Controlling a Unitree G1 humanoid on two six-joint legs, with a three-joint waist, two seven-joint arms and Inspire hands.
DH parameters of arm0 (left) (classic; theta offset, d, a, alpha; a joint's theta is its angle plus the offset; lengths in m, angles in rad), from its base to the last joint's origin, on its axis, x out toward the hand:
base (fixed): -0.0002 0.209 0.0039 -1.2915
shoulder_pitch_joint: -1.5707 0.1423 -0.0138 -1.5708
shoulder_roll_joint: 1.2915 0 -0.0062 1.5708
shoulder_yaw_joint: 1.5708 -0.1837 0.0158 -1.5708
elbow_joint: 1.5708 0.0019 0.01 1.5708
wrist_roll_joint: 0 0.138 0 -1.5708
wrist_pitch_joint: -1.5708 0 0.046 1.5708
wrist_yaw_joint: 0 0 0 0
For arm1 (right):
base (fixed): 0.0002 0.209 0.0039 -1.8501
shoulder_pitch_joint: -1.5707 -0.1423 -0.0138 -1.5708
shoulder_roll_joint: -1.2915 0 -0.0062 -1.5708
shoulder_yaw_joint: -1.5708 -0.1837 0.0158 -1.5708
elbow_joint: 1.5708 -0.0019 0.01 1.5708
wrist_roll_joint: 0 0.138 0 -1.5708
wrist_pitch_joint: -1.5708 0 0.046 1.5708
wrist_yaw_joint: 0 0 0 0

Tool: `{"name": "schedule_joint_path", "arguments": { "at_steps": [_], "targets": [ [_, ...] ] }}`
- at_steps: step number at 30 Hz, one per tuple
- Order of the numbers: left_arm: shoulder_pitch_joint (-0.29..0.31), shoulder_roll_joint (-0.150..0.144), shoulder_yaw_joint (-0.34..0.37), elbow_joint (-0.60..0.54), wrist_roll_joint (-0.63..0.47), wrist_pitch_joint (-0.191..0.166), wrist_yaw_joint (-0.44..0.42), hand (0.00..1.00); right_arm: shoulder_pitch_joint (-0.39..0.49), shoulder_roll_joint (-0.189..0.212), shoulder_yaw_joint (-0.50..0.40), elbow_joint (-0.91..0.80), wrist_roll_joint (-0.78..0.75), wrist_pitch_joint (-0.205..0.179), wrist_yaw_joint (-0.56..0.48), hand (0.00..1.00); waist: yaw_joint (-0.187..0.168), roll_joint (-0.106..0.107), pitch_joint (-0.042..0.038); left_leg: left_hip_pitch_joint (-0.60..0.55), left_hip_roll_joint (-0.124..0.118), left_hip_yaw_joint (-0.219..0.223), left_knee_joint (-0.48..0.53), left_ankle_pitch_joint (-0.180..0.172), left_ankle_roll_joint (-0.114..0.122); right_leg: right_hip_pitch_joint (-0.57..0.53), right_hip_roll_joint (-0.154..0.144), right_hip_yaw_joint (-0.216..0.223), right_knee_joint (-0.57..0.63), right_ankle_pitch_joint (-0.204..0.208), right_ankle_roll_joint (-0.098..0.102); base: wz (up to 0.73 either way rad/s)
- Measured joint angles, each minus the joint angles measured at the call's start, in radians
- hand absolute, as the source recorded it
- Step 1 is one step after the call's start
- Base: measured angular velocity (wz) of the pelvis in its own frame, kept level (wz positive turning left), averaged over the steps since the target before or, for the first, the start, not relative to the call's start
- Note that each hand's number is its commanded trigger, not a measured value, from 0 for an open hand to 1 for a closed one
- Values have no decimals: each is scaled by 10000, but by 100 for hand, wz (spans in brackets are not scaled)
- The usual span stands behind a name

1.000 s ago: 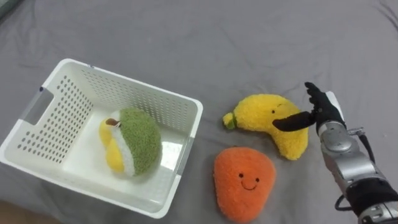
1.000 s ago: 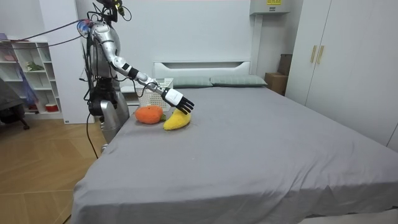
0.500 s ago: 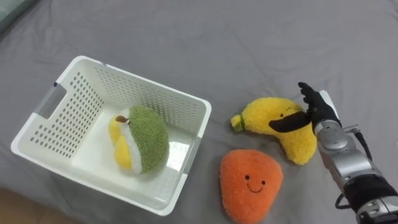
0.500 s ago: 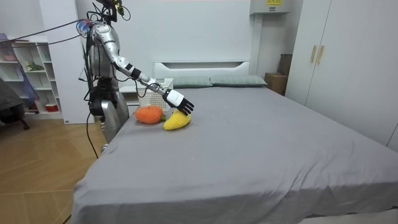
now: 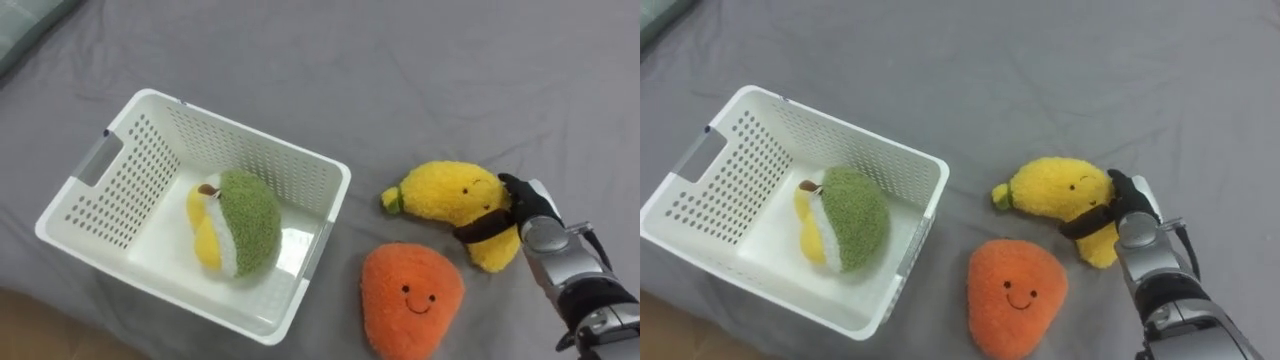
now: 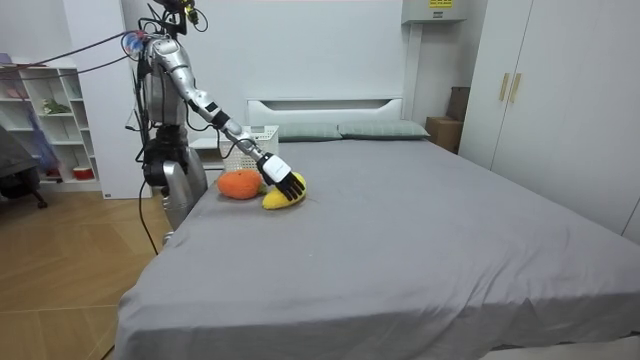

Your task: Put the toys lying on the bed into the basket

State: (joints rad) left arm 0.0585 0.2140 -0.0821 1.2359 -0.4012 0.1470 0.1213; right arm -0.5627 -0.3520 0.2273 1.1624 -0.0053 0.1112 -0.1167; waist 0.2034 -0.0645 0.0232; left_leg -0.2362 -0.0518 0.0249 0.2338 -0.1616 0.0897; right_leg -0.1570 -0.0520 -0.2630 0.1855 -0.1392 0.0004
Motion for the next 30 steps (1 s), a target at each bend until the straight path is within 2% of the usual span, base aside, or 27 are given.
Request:
{"name": "schedule_joint_path", "arguments": {
  "at_steps": [1,2,3,8,11,16,22,26,30],
  "targets": [
    [1,0,0,0,0,0,-25,0,-13,-1,0,48,0,15,-3,6,9,0,0,-9,0,-3,-1,2,-3,-10,2,-5,1,0,0,0],
    [14,0,3,2,0,1,-67,0,-14,-4,0,76,-17,35,-20,62,18,6,5,-28,0,-18,1,5,-7,-23,7,-30,0,0,-1,3],
    [29,0,3,2,1,2,-99,0,-14,-4,-1,114,-82,54,-29,100,19,10,7,-48,0,-36,11,8,-12,-30,7,-84,0,0,-1,5],
    [63,2,3,28,1,10,-255,0,-20,-29,-8,195,-396,141,-97,100,80,17,13,-88,1,-82,14,21,-24,-54,16,-134,-1,-1,-3,2],
    [90,3,3,26,-2,10,-273,0,-37,-201,-22,408,-473,147,-252,100,218,16,13,-137,-1,-90,18,26,-23,-100,13,-134,-3,-1,-4,0],
    [177,2,-1,18,-18,20,-262,0,-38,-307,-30,414,-451,159,-258,100,220,16,13,-136,1,-90,18,27,-24,-108,10,-121,-12,-1,-4,0],
    [156,3,-31,17,-960,-102,-177,0,-35,-305,66,399,-360,121,-229,100,181,15,13,-140,0,-86,14,29,-24,-103,7,-129,-11,0,-4,0],
    [156,-6,1,18,-990,-260,-174,0,-35,-310,-153,324,-331,5,-204,100,116,16,11,-132,0,-65,16,34,-21,-100,1,-87,-12,0,-4,0],
    [148,-5,11,-9,-960,-380,-156,0,-13,-309,-228,-355,-352,-96,-134,100,-266,37,0,-123,-6,-53,33,38,-15,-69,-8,-107,-18,1,-6,0]
  ]
}}
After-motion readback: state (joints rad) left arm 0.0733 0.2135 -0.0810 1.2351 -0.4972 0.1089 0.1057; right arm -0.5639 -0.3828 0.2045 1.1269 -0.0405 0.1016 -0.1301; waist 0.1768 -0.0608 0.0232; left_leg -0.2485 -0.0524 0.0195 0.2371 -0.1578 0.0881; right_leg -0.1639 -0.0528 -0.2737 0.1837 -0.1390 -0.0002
